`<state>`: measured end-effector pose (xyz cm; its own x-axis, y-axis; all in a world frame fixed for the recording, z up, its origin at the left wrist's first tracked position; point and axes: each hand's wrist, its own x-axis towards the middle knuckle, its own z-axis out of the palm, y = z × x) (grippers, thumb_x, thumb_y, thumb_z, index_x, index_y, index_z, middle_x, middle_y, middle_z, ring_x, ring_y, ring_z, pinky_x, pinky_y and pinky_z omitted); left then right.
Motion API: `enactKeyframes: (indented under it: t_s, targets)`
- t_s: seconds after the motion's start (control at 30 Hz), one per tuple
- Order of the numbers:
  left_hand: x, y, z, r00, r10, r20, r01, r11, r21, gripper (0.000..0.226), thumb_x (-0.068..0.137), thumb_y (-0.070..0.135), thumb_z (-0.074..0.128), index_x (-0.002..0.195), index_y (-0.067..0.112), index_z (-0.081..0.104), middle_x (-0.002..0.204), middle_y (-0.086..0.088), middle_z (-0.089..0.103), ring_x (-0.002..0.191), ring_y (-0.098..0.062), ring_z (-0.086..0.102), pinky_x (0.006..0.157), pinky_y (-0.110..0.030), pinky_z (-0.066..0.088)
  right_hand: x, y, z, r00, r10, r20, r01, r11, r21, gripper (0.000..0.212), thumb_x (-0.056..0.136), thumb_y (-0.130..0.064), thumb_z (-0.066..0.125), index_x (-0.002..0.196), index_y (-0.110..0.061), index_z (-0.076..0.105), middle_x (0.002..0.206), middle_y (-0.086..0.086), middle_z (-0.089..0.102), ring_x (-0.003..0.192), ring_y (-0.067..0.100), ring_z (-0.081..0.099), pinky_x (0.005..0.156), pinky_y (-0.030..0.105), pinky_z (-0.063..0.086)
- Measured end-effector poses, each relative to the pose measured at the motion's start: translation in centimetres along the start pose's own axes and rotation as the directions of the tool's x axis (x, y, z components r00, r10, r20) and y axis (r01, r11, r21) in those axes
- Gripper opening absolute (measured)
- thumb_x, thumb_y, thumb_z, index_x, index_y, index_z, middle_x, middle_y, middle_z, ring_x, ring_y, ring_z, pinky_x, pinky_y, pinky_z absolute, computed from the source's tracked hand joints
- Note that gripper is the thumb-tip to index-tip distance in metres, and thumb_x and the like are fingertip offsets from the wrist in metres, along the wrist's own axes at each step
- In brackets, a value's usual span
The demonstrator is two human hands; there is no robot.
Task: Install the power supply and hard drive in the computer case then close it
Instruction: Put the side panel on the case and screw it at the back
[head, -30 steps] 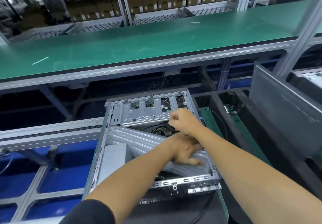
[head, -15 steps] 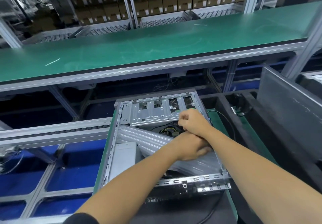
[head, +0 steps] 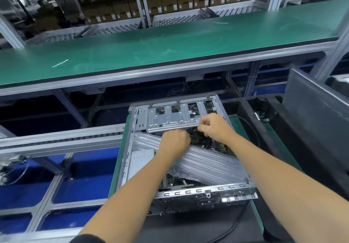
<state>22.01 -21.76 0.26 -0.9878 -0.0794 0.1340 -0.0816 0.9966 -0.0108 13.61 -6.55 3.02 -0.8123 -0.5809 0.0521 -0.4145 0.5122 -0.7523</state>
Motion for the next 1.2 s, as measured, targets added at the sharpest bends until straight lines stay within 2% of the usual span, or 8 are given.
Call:
enactKeyframes:
  t_s: [0.2, 0.33, 0.53, 0.7, 0.8, 0.97, 1.1, 1.2]
  targets:
    - [-0.4, 0.4, 1.1, 1.0, 0.009, -0.013, -0.007, 0.996, 0.086, 0.036, 0.101, 0.026, 0.029, 0.088, 0.012, 0.059, 0.085, -0.006, 0.065, 0.072, -0.026, 0.062, 0.052, -0.03, 0.033, -0.3, -0.3, 0.1, 1.0, 0.027, 0.006, -0.027, 0.999, -0.019, 0.015, 0.086, -0.008, 0.062, 0.074, 0.001, 0.064, 0.07, 0.022, 0.066, 0.061, 0.02, 0.054, 0.064, 0.034, 0.049]
    - [0.5, 0.1, -0.5, 0.994, 0.074, 0.082, -0.083, 0.991, 0.105, 0.027, 0.098, 0.022, 0.035, 0.077, 0.014, 0.051, 0.082, -0.008, 0.064, 0.067, -0.027, 0.054, 0.054, -0.031, 0.033, -0.6, -0.9, 0.0, 0.998, 0.061, -0.027, -0.061, 0.998, 0.025, 0.014, 0.087, -0.003, 0.058, 0.079, 0.005, 0.066, 0.065, 0.016, 0.06, 0.063, 0.021, 0.053, 0.061, 0.032, 0.047]
    - [1.4, 4.3, -3.0, 0.996, 0.091, 0.012, -0.088, 0.984, -0.154, 0.034, 0.094, 0.03, 0.039, 0.068, 0.011, 0.05, 0.061, -0.006, 0.048, 0.06, -0.028, 0.047, 0.054, -0.031, 0.032, -1.5, -1.4, -2.1, 0.984, 0.019, -0.175, -0.028, 0.998, -0.048, 0.011, 0.082, -0.008, 0.06, 0.074, -0.005, 0.068, 0.072, 0.009, 0.067, 0.071, 0.024, 0.059, 0.067, 0.038, 0.051]
    - [2.9, 9.2, -4.7, 0.991, 0.089, -0.1, -0.121, 0.916, -0.382, 0.021, 0.092, 0.025, 0.041, 0.088, 0.01, 0.056, 0.068, -0.009, 0.056, 0.067, -0.032, 0.057, 0.053, -0.033, 0.036, -2.5, -0.5, -5.6, 0.971, 0.013, -0.239, -0.028, 0.998, -0.059, 0.026, 0.08, 0.0, 0.051, 0.066, -0.02, 0.061, 0.07, -0.002, 0.063, 0.074, 0.022, 0.057, 0.066, 0.033, 0.047]
    - [3.7, 11.6, -4.9, 0.99, 0.067, -0.124, -0.118, 0.872, -0.475, 0.021, 0.091, 0.021, 0.044, 0.106, 0.012, 0.056, 0.079, -0.01, 0.062, 0.072, -0.031, 0.056, 0.056, -0.037, 0.042, -3.5, 0.9, -7.9, 0.962, 0.044, -0.269, -0.055, 0.998, -0.033, 0.025, 0.077, 0.005, 0.047, 0.073, -0.012, 0.065, 0.075, 0.009, 0.066, 0.07, 0.026, 0.06, 0.064, 0.036, 0.051]
    - [5.4, 17.6, -4.2, 0.997, 0.072, -0.042, -0.083, 0.799, -0.596, 0.01, 0.087, 0.013, 0.048, 0.093, 0.008, 0.055, 0.089, -0.011, 0.063, 0.081, -0.03, 0.056, 0.067, -0.04, 0.046, -6.3, 4.5, -11.9, 0.937, 0.114, -0.33, -0.124, 0.992, -0.011, 0.022, 0.079, 0.003, 0.049, 0.078, -0.01, 0.066, 0.076, 0.004, 0.064, 0.076, 0.026, 0.06, 0.069, 0.039, 0.052]
    - [7.4, 23.9, -4.4, 0.995, 0.074, -0.064, -0.098, 0.735, -0.671, 0.009, 0.08, 0.002, 0.049, 0.078, 0.01, 0.047, 0.077, -0.005, 0.046, 0.075, -0.028, 0.046, 0.056, -0.031, 0.027, -7.9, 7.3, -16.5, 0.915, 0.153, -0.373, -0.198, 0.977, -0.085, 0.019, 0.082, 0.001, 0.049, 0.082, -0.009, 0.065, 0.085, 0.0, 0.06, 0.083, 0.022, 0.056, 0.067, 0.032, 0.043]
    - [9.6, 28.3, -5.3, 0.996, 0.06, -0.06, -0.085, 0.72, -0.689, 0.01, 0.081, 0.001, 0.047, 0.076, 0.01, 0.045, 0.076, -0.001, 0.034, 0.07, -0.022, 0.036, 0.053, -0.03, 0.022, -8.6, 9.0, -20.3, 0.899, 0.174, -0.401, -0.255, 0.954, -0.159, 0.015, 0.081, 0.001, 0.052, 0.088, -0.007, 0.063, 0.095, 0.006, 0.059, 0.092, 0.026, 0.056, 0.075, 0.037, 0.048]
